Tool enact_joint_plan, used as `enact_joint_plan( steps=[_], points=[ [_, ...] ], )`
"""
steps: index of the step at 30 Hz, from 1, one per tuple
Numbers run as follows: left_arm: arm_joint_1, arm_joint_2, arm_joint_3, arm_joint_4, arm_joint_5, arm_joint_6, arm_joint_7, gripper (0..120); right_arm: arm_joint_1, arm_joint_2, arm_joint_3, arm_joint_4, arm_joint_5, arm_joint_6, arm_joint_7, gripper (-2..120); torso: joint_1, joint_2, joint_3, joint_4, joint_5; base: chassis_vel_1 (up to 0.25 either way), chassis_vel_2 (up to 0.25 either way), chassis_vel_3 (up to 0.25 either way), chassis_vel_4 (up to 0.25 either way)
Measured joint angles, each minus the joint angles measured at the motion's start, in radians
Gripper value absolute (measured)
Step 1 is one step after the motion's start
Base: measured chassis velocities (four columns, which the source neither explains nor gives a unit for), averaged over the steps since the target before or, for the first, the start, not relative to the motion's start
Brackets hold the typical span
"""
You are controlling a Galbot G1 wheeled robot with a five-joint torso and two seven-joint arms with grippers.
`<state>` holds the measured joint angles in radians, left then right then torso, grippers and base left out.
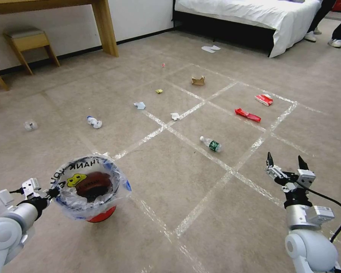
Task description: Pick up the trash bin and place the garbage on the floor into it.
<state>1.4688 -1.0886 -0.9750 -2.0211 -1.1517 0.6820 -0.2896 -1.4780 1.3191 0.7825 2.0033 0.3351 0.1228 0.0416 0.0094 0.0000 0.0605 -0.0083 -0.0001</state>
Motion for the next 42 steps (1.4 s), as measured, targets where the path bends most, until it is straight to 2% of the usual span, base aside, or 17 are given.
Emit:
enact_joint_plan(
  steps=[42],
  points=[
    [0.0,0.004,0.001,0.01,0.012,-0.012,0.017,5,0.004,0.007,-0.005,-0.008,-0.004,0.003,0.004,100,0.0,0.0,0.0,0.0001,0.0003,-0.139,0.135,0.134,-0.138]
  ],
)
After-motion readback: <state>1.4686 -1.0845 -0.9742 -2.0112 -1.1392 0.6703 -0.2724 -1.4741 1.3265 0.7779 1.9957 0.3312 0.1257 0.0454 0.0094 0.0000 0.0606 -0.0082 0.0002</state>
